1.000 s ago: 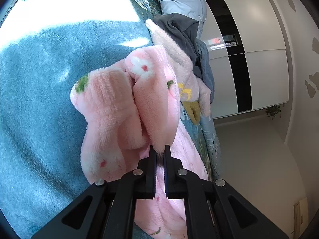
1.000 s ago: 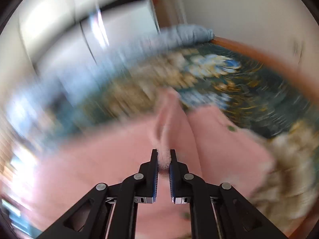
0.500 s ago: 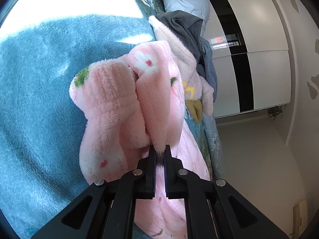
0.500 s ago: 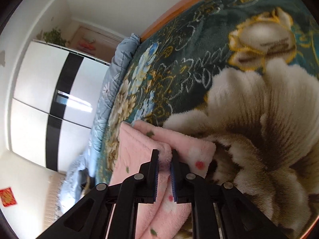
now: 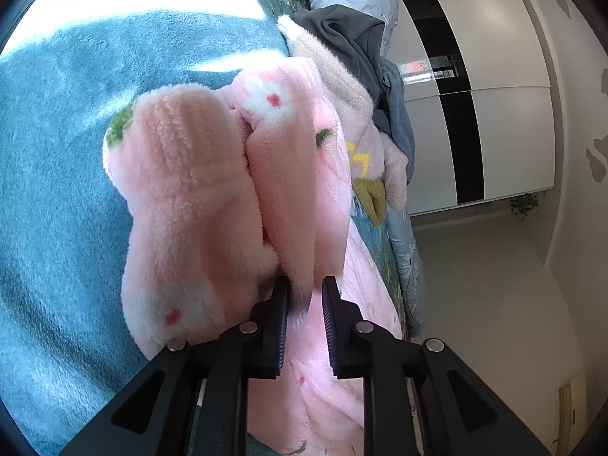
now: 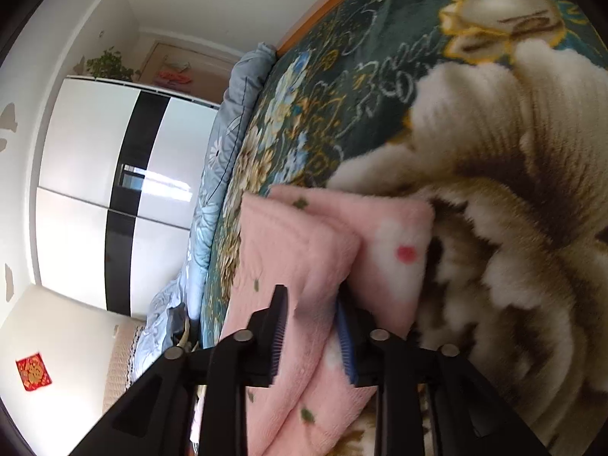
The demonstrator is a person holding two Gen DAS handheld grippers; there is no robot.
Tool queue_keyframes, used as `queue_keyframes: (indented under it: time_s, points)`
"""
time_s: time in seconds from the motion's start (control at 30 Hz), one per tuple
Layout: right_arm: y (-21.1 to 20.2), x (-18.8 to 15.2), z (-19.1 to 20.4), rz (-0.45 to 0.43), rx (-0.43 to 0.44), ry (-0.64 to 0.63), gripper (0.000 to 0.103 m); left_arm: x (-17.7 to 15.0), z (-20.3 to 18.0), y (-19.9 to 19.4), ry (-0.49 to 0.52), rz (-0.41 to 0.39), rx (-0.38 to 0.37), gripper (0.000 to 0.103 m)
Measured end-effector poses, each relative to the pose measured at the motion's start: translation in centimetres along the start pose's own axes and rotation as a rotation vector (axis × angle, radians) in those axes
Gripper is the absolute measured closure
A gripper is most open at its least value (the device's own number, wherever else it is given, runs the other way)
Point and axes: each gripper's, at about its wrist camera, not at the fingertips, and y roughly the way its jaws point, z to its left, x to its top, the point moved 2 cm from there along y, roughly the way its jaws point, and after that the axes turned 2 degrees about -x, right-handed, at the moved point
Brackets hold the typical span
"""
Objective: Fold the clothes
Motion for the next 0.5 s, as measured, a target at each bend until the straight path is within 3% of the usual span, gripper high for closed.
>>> queue_keyframes:
  time_s: [0.13,0.33,0.5]
  points:
    - [0.1,-0.4,0.8,0.004,0.009,-0.024,0.052,-0.1,-0.9,-0.1,0.044,-0.008,0.018,0.062]
    - [0.5,-1.1,2.4,0.016,-0.017,-0.063,0.043,0.4,-2.3,0.9,0.103,0.003,0.076,0.062]
    - [1.0,-1.8,3.0,0.042,-0.042,-0.114,0.042,0.2,-2.3,1.3,0.11,0.007,0.12,0.063]
